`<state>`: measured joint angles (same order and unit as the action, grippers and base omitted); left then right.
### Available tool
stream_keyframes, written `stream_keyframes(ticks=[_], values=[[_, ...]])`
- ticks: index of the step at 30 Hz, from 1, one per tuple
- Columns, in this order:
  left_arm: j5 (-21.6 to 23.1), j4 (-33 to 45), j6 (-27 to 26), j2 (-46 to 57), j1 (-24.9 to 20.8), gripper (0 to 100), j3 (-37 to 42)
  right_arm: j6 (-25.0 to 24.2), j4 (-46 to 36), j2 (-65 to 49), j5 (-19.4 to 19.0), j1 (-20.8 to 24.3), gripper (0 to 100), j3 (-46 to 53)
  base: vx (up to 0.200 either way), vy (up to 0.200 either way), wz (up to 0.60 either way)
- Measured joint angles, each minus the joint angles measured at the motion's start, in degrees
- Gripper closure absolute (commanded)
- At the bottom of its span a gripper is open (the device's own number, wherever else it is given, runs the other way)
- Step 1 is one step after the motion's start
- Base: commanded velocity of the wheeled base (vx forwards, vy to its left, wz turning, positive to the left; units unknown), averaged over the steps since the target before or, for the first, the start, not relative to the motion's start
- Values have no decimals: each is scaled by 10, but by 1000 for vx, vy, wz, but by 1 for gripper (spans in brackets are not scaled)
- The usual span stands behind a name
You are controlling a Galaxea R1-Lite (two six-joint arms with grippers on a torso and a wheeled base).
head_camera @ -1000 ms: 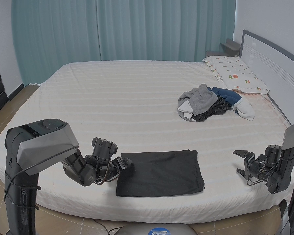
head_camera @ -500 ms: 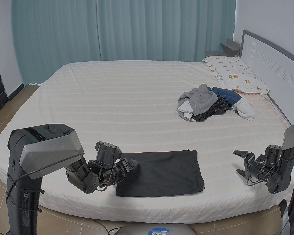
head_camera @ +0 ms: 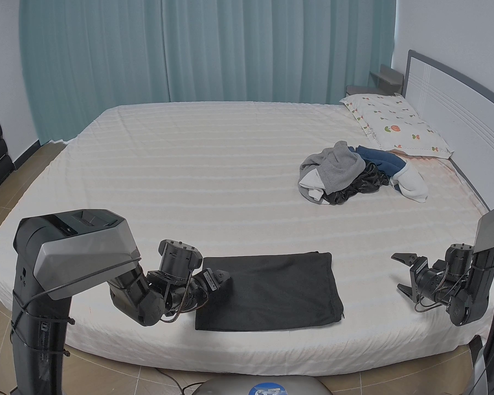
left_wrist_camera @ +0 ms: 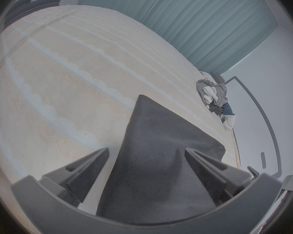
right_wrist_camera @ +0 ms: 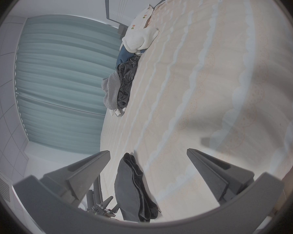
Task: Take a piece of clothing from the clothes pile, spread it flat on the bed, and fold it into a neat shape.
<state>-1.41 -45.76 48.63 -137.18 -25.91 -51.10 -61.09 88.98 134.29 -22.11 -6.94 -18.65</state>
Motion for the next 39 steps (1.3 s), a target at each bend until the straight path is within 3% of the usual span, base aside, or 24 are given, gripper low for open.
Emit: stream_keyframes(ticks=[31, 39], values=[[-31, -34, 1, 3, 0, 100, 24, -1, 0, 0, 0, 0, 0, 0, 0, 0, 0], [-30, -35, 2, 4, 2, 100, 25, -1, 0, 0, 0, 0, 0, 0, 0, 200, 0]])
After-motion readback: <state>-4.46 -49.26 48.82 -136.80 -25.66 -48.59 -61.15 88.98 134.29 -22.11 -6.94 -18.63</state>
